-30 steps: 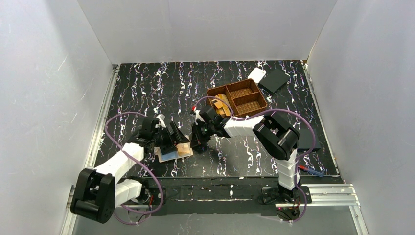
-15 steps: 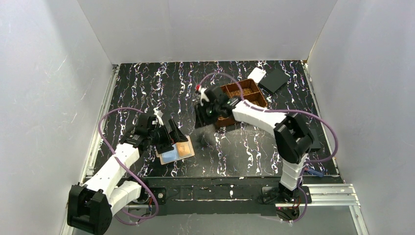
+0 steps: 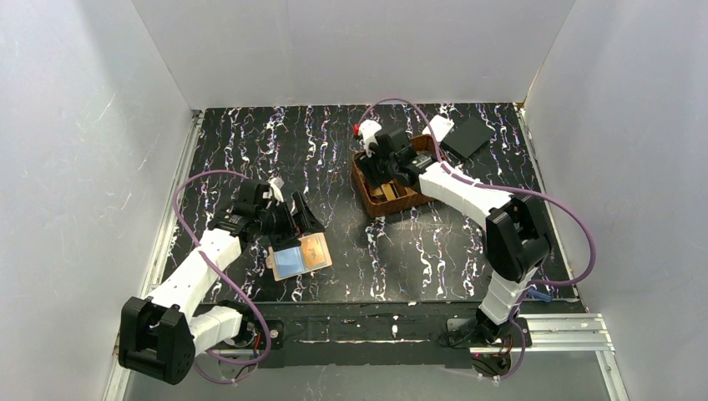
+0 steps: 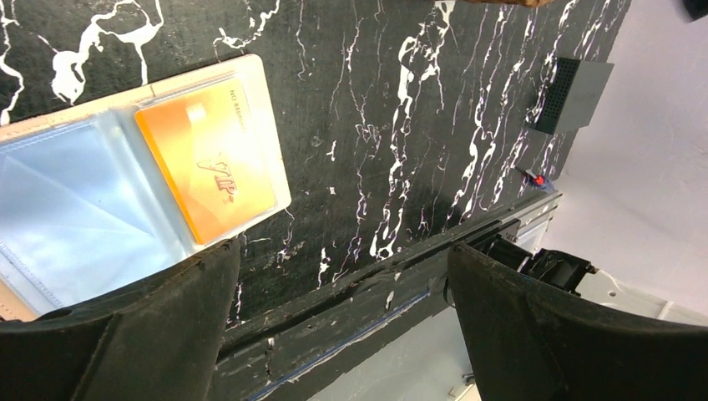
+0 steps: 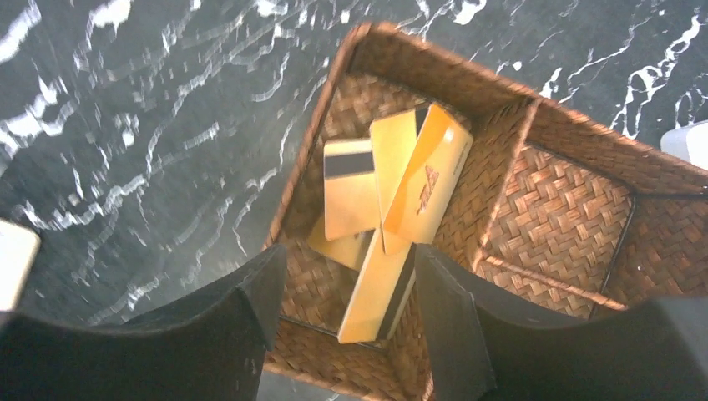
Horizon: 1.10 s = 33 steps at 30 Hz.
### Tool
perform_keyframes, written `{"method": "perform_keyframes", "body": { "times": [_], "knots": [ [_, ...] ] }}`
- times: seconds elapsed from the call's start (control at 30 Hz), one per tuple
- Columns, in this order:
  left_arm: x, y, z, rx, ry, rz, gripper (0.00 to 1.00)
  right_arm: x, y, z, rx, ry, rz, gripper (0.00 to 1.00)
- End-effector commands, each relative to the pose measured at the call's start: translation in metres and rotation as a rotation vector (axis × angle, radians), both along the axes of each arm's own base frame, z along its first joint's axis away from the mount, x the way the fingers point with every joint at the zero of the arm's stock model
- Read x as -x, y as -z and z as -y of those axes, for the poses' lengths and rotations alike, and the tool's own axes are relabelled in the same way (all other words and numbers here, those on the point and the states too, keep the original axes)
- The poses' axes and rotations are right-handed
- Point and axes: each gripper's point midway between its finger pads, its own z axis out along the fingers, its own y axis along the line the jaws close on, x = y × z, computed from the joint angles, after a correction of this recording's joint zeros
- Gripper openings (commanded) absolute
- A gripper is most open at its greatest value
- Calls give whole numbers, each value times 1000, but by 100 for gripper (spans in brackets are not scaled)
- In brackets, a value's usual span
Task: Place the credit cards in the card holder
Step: Insert the credit card into the card holder, then pick up the credit card from the storage box.
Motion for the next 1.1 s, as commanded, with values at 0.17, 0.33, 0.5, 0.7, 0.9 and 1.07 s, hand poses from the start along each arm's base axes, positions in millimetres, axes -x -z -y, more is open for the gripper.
{"method": "perform_keyframes", "body": {
  "times": [0.17,0.33,0.5,0.7,0.9,1.07],
  "knots": [
    [0,-12,9,67,37,42,94,-7,-15,-9,98,-285,225,62],
    [3,-11,9,73,51,48,94,-9,-3,-8,121,-290,215,61],
    [4,-9,8,63,59,52,94,-7,5,-9,136,-304,198,59],
    [1,-9,9,75,53,47,95,-6,15,-7,176,-319,183,59],
    [0,-10,11,85,49,49,95,-4,29,-5,223,-324,173,59],
    [0,-11,10,82,51,52,96,-2,38,-7,233,-334,157,59]
  ]
}}
